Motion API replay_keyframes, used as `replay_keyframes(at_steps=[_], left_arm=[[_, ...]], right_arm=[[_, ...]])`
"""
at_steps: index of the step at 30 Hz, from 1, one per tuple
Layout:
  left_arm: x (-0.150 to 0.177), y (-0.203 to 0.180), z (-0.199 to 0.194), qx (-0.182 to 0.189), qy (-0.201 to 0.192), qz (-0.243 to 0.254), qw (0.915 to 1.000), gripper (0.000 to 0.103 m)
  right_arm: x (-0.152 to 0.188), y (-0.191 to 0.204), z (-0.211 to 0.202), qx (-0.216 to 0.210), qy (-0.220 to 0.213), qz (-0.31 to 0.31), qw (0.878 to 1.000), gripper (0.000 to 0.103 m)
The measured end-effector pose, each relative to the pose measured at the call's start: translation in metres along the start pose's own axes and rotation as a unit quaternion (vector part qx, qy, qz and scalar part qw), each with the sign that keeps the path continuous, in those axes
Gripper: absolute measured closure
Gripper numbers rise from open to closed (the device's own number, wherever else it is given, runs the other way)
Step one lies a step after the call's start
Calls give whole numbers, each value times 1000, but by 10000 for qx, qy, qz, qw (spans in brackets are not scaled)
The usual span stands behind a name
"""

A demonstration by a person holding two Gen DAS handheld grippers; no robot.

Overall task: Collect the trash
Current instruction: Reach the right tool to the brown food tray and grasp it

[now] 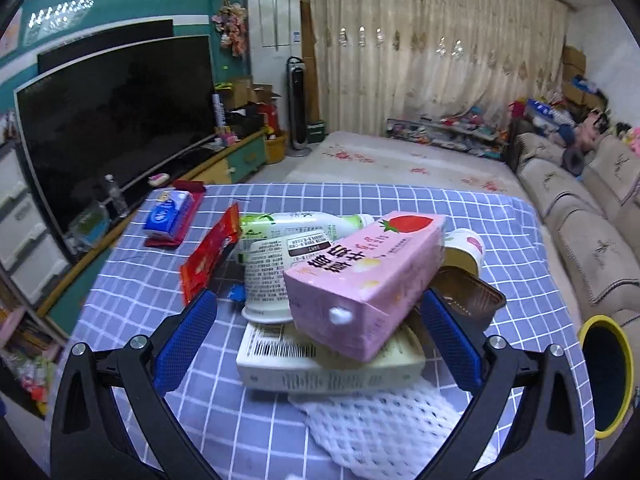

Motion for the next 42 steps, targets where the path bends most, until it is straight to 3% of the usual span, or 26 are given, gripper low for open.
replay_keyframes(at_steps=[2, 7, 9, 10, 11, 12, 17, 19, 20, 21, 24, 28, 32, 36, 42], left_arm=[[3, 5, 2, 19, 26, -39, 10000, 4], [9, 12, 8, 86, 77, -99, 9999, 4], [9, 13, 8, 97, 77, -102, 9999, 4], [10, 13, 9, 101, 73, -103, 9999, 4], [10, 14, 10, 104, 69, -105, 9999, 4], [10, 14, 10, 107, 67, -103, 9999, 4], [9, 12, 11, 121, 26, -62, 9999, 4], [8, 10, 13, 158, 17, -64, 9999, 4], [8, 8, 15, 189, 20, -66, 9998, 4], [7, 7, 15, 211, 28, -61, 9998, 4], [6, 5, 17, 229, 55, -10, 9997, 4], [2, 6, 13, 154, 13, 23, 9999, 4], [0, 4, 14, 177, -23, 10, 9998, 4], [0, -7, 21, 285, 44, 79, 9996, 4], [-2, -15, 20, 324, 35, 200, 9993, 4]], right_arm=[[1, 2, 4, 104, -47, -14, 9999, 7], [0, 4, 10, 256, -100, 32, 9996, 28], [-1, 1, 10, 266, -112, 99, 9995, 52], [-2, -2, 9, 246, -103, 158, 9995, 60], [-2, -6, 7, 227, -106, 210, 9995, 78], [-2, -10, 4, 210, -113, 249, 9994, 86], [-1, -34, -15, -256, 1, 563, 9981, 87], [-4, -42, -17, -462, 125, 785, 9958, 69], [-6, -44, -17, -479, 151, 815, 9954, 48], [-11, -45, -16, -497, 140, 832, 9952, 41], [-20, -48, -18, -343, 26, 698, 9970, 37], [-15, -74, -26, 45, -156, 487, 9987, 35], [-1, -118, -31, 122, -154, 632, 9978, 34], [11, -131, -21, 74, 102, 558, 9984, 45], [14, -142, -5, 109, 223, 731, 9970, 46]])
Point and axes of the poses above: each gripper's, at about its wrist camera, not at the fingertips, and z roughly the way its jaws point, y to its left, x to its underside, the point moved 9 cm from there along z, roughly the way its jaws point, and after that the axes turned 15 degrees about z, right-handed, at the moved point
